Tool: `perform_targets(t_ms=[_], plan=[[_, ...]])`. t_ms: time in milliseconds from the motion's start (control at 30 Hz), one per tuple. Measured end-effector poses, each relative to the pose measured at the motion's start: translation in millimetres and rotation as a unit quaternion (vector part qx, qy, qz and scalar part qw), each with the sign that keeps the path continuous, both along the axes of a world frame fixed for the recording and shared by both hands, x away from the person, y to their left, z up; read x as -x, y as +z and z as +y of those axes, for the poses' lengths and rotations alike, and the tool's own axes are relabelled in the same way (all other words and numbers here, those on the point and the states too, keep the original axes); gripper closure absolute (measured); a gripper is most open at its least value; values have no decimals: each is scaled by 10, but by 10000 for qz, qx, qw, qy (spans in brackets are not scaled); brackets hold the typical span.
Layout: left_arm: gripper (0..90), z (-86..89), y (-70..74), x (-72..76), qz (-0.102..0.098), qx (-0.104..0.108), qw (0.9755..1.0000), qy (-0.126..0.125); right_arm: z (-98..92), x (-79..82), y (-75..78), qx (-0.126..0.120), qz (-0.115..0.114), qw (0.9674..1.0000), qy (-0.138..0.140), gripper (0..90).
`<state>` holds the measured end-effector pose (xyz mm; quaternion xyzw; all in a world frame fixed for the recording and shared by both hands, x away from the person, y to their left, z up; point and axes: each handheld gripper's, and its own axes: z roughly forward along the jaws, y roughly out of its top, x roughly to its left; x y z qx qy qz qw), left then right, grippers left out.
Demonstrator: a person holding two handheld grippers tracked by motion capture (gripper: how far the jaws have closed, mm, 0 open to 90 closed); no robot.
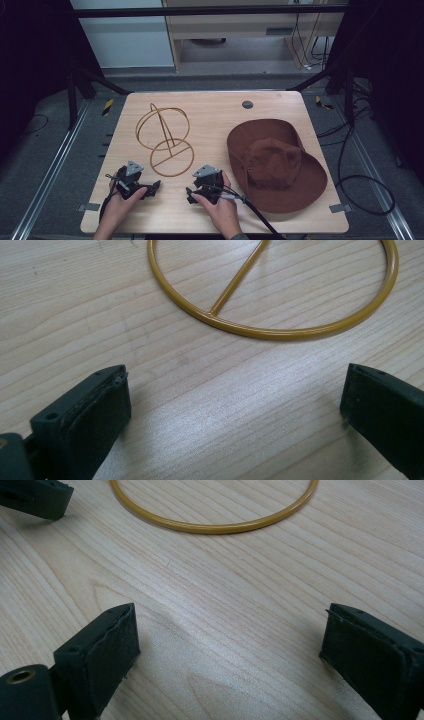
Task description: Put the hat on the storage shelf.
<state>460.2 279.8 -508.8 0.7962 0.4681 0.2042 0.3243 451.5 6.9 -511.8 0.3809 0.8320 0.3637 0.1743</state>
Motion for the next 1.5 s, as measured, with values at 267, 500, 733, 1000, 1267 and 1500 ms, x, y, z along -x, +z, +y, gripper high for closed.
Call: perform_targets(t_ms=[267, 500, 733, 1000, 1267, 1500], plan=[[0, -3, -2, 6, -12, 23, 10000, -32, -3, 7, -2, -1, 6, 10000, -85, 74], [0, -3, -2, 6, -10, 22, 10000, -37, 15, -2, -1, 8, 46, 9999, -162, 50], [0, -3, -2, 10, -14, 24, 10000, -44, -19, 29, 84, 47, 20, 10000, -65, 86], [0, -4, -2, 11, -12, 22, 10000, -45, -272, 254, 499, 214, -271, 9992, 221, 83], [0, -6, -1, 23, -6, 9, 10000, -65, -700, 368, 885, 373, -423, 9981, 262, 114], [0, -7, -1, 25, -6, 11, 10000, -63, -1042, 355, 1042, 356, -404, 9984, 172, 86]])
